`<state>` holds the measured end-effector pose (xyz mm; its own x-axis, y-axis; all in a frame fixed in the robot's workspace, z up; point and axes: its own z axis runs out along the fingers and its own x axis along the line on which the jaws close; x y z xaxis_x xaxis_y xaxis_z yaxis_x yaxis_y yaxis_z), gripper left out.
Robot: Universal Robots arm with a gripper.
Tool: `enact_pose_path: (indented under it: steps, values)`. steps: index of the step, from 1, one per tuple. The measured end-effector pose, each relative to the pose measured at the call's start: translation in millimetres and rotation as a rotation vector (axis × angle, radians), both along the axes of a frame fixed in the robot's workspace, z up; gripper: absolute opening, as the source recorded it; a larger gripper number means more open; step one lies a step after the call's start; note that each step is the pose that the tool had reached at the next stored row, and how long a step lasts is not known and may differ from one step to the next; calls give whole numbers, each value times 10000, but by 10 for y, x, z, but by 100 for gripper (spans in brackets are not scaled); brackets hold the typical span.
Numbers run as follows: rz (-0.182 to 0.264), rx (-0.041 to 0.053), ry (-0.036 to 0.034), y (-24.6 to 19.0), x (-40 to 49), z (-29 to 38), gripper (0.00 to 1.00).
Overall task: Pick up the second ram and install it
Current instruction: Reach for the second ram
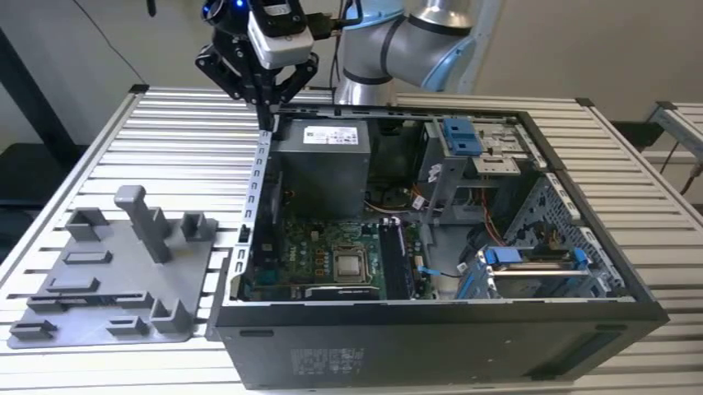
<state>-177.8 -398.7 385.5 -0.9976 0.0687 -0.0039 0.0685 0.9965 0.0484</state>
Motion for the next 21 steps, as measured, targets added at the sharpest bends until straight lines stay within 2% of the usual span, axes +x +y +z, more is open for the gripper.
enact_pose_path:
  steps: [21]
  values:
    - [-1,4,1,1,-313,-5,11]
